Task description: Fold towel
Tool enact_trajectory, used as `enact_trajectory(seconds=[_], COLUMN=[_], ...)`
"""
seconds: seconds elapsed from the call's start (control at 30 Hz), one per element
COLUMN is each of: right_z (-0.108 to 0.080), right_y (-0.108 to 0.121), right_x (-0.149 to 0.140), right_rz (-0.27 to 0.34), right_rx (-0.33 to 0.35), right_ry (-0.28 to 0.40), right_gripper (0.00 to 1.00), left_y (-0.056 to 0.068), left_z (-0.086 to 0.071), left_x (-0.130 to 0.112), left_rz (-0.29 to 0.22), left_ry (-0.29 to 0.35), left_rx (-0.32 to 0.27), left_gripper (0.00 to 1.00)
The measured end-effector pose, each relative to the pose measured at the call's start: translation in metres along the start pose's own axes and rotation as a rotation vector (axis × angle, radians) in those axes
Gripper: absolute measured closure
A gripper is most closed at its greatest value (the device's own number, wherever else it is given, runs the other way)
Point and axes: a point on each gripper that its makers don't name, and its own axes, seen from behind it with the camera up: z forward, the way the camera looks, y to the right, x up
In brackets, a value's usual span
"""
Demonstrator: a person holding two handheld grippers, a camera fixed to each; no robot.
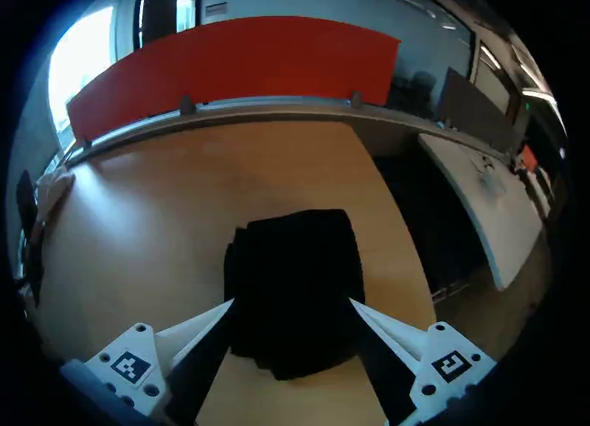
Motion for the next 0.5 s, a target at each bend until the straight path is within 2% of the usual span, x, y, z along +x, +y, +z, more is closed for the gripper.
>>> enact_trajectory(seconds=[0.1, 0.27, 0.5], right_z=[0.001, 0.0, -0.006], right_y=[-0.002, -0.005, -0.013], right_x=[0.0, 0.004, 0.021], right_rz=[0.028, 0.03, 0.03], right_rx=[-0.01, -0.027, -0.044], right_ry=[0.008, 0.038, 0.122], right_gripper=[0.0, 0.0, 0.0], left_y=[-0.001, -0.004, -0.012], left_z=[0.001, 0.002, 0.005], left_x=[0.001, 0.005, 0.014], left_rz=[-0.001, -0.001, -0.019], left_ry=[0.002, 0.008, 0.026], left_rx=[0.003, 0.01, 0.021], left_gripper=[0.1, 0.1, 0.1])
